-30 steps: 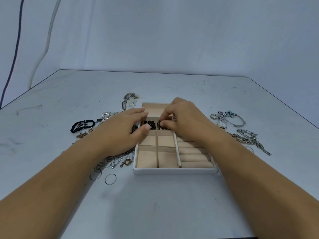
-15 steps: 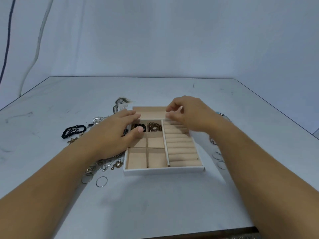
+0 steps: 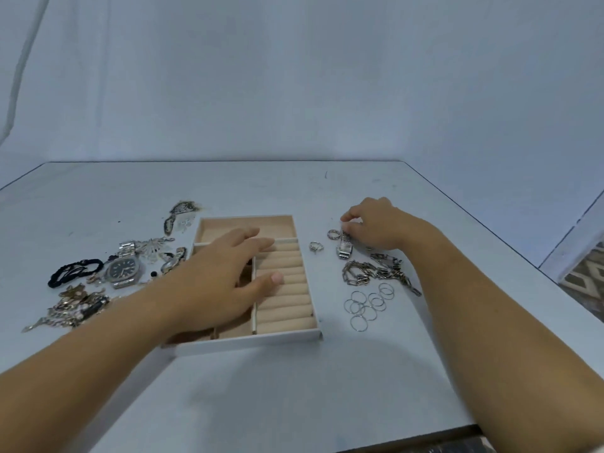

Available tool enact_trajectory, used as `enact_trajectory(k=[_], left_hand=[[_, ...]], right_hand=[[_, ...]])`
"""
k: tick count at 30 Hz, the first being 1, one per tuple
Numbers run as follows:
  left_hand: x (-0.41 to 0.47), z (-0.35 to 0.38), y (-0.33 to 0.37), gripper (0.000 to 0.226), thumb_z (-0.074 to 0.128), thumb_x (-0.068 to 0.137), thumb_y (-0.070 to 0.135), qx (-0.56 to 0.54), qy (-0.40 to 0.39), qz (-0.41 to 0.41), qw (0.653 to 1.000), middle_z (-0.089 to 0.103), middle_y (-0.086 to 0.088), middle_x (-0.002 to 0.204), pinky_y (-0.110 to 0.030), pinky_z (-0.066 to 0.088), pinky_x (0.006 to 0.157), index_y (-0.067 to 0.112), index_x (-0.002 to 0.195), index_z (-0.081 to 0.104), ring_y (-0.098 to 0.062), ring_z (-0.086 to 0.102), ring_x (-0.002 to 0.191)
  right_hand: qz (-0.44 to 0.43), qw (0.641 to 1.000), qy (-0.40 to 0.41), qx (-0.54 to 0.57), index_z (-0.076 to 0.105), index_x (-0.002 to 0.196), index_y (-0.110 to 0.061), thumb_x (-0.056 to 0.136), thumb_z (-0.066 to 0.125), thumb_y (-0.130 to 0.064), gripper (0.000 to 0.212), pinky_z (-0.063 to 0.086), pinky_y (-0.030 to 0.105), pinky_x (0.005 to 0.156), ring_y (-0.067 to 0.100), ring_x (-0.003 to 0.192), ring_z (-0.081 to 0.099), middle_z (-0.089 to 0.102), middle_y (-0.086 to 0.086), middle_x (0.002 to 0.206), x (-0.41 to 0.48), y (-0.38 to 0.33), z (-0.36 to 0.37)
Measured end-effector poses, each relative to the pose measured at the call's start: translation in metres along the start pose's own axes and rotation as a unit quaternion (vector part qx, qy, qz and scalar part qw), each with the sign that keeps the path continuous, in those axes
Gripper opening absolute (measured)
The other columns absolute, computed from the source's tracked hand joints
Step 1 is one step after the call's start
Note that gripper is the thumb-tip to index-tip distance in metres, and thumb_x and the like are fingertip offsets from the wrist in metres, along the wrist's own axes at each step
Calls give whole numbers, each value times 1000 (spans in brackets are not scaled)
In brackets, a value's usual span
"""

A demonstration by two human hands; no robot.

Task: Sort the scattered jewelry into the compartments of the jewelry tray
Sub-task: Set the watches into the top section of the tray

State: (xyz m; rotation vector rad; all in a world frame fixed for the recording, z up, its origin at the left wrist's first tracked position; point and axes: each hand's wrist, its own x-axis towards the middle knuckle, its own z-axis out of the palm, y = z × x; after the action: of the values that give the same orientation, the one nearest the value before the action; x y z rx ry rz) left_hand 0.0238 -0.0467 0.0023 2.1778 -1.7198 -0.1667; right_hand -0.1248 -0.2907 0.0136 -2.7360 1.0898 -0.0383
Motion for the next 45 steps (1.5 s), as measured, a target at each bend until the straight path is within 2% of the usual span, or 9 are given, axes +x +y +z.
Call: enact_trajectory(k=[10,15,19,25,29,32,34,40,45], left_hand=[[0,12,0,68,38,83,65,11,18,-10,1000,20,16,154,-17,17,106,36,144,33,-5,25,139],[0,14,-2,71,34,83,73,10,20,-6,1000,21,17,153,-16,18,105,36,144,33,-4,25,138],[0,15,-4,82,23,73,79,12,23,-3,1000,21,19,152,-17,19,105,38,143,33,-3,24,138],[0,16,-5,81,21,73,79,17,26,-1,1000,21,19,152,-18,20,107,39,143,33,-3,23,138],[0,16,-6,83,20,73,79,16,26,-1,1000,21,18,153,-17,19,105,38,143,33,-2,23,139],[0,16,-5,84,20,72,80,14,26,-3,1000,21,19,152,-17,19,106,39,143,33,-2,22,139],[0,16,-5,83,21,72,79,11,26,-1,1000,22,20,152,-17,19,105,39,143,33,-2,23,138],[1,16,-6,82,20,73,79,22,29,2,999,20,21,152,-14,17,103,39,144,32,1,21,137],[0,16,-7,83,18,72,80,21,26,3,999,19,22,151,-15,17,103,40,144,31,1,20,137]], right_hand=[[-8,998,9,60,54,100,-40,83,59,-56,23,38,42,93,28,116,41,45,2,124,-3,5,7],[-17,999,26,40,56,121,-28,91,55,-47,36,29,36,95,25,123,33,47,-1,123,-9,1,3],[-25,999,31,22,65,105,-26,90,55,-47,28,27,36,91,22,123,32,53,-2,119,-5,-4,6],[-38,996,56,54,60,97,-23,93,55,-34,13,24,33,92,16,98,36,43,-15,83,-7,-5,7],[-54,993,87,66,61,98,-26,94,53,-36,14,25,33,93,15,107,50,62,-10,98,-4,-4,12],[-44,996,62,34,53,126,-30,92,42,-56,44,21,41,104,19,125,37,55,-6,123,-6,3,10],[-36,999,29,4,51,131,-33,85,41,-68,58,18,45,109,20,131,27,49,-6,131,-9,8,7],[-46,999,13,13,59,110,-39,80,51,-68,42,22,43,103,20,126,28,49,-7,121,-5,10,8],[-30,997,-1,65,47,95,-48,71,56,-73,36,33,42,98,25,116,37,47,-6,112,1,15,11]])
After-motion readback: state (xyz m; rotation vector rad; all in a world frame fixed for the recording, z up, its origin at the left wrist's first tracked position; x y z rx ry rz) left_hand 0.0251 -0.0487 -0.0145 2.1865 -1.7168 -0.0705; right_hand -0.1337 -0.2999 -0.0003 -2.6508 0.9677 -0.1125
